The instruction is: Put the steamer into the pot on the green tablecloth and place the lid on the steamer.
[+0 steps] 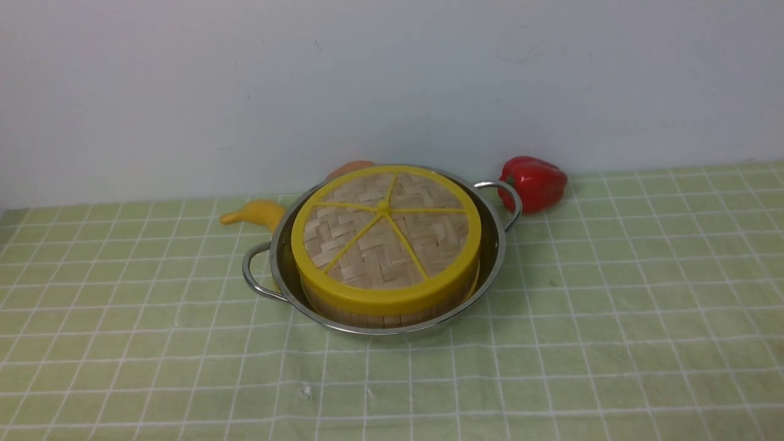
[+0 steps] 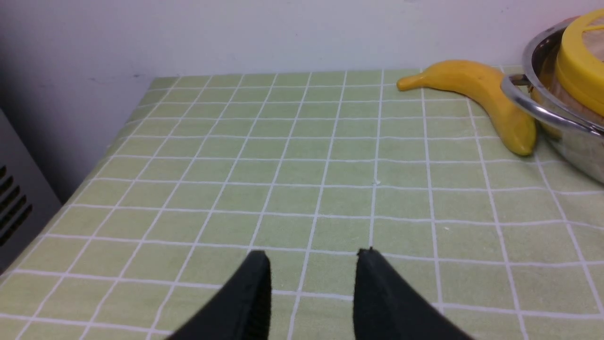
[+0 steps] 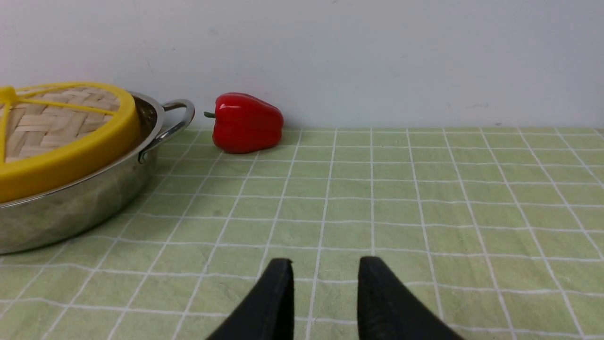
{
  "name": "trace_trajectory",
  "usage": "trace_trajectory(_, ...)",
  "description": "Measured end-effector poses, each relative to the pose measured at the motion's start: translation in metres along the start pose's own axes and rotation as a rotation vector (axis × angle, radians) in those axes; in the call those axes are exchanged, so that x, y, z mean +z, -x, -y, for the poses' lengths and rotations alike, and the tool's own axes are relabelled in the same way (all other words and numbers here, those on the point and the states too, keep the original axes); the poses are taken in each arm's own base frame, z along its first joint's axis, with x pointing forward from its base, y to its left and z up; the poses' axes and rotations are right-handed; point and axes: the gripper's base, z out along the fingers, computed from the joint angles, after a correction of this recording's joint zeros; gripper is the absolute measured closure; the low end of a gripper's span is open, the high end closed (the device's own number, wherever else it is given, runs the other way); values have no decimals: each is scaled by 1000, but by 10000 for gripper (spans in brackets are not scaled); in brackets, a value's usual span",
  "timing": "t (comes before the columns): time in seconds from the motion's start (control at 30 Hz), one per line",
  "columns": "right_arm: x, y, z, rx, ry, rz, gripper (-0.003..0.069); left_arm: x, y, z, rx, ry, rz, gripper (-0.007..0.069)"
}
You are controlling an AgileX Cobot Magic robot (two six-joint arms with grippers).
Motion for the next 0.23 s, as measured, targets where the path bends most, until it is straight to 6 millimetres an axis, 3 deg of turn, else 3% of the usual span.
trace_trajectory(0.23,0,0,0,0,0,0,424,0,0,0,0,0,0,382)
